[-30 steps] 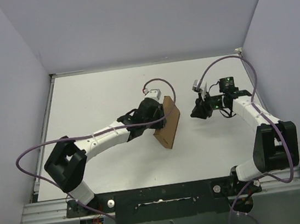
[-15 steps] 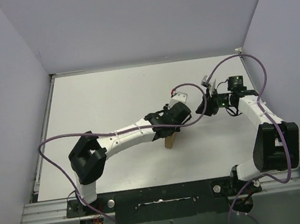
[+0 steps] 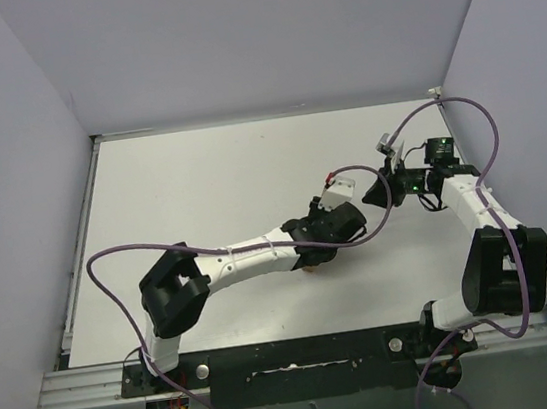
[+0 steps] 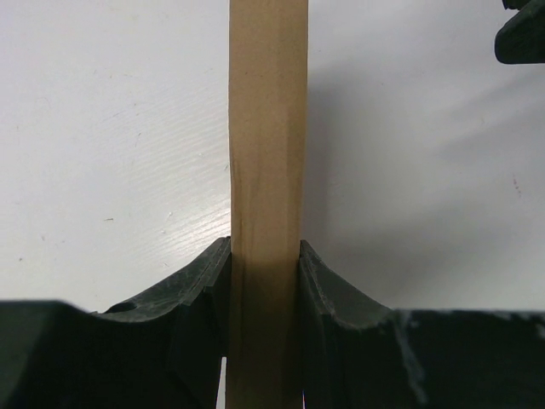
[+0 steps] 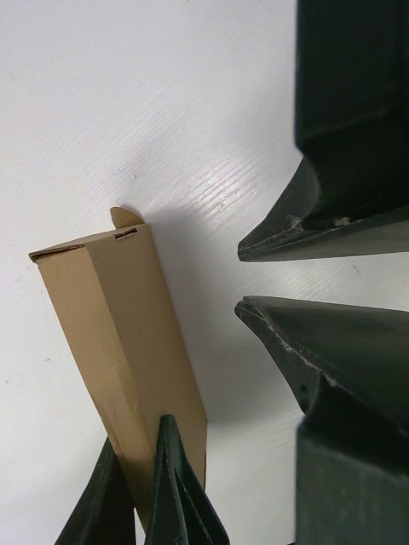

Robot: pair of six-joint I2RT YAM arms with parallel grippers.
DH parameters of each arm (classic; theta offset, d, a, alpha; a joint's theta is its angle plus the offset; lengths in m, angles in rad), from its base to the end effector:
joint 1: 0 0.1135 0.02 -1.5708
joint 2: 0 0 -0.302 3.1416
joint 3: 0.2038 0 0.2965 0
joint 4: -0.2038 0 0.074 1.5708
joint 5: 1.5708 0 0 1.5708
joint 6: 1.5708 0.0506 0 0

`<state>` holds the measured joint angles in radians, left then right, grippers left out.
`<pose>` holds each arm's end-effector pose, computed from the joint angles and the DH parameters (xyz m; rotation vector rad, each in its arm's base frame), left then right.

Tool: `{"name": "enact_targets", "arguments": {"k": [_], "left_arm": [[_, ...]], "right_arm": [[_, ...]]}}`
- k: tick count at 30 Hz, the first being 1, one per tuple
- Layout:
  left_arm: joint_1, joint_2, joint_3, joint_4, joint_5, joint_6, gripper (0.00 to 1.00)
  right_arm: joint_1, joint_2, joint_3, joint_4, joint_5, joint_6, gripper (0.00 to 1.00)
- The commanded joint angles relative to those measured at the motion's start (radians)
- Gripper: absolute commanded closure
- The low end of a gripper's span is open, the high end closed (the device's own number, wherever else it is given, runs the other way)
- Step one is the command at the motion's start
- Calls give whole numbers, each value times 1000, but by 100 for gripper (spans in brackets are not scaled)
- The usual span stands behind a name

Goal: Fold the paper box

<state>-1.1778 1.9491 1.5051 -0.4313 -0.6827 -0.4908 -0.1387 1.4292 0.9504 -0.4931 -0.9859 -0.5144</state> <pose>0.2179 -0.4424 0.2367 0.4724 2.1586 -0.0656 0.3230 -0.0025 0.2478 -0.7476 2.0343 0.8761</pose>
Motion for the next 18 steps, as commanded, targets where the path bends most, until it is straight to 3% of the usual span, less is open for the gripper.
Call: {"name": "enact_targets", "arguments": {"k": [1,4,7,12,18], "left_arm": [[0,124,-74,-185,47,-57,78],[11,71,-92,-157,65,-51,78],[50,-46,-180,-23,145,-12,78],[188,-284,-418,354,417,36,78],[384,-449,-603,623,832,26,80]], "right_arm": [[-14,-43,13,30,-52,12,75],[-19,-47,13,26,-62,9,75],[-20,-51,11,21,-75,2,75],[-20,-59,8,7,-99,-18,74],[-6,-51,-6,-7,-158,-31,71]]}}
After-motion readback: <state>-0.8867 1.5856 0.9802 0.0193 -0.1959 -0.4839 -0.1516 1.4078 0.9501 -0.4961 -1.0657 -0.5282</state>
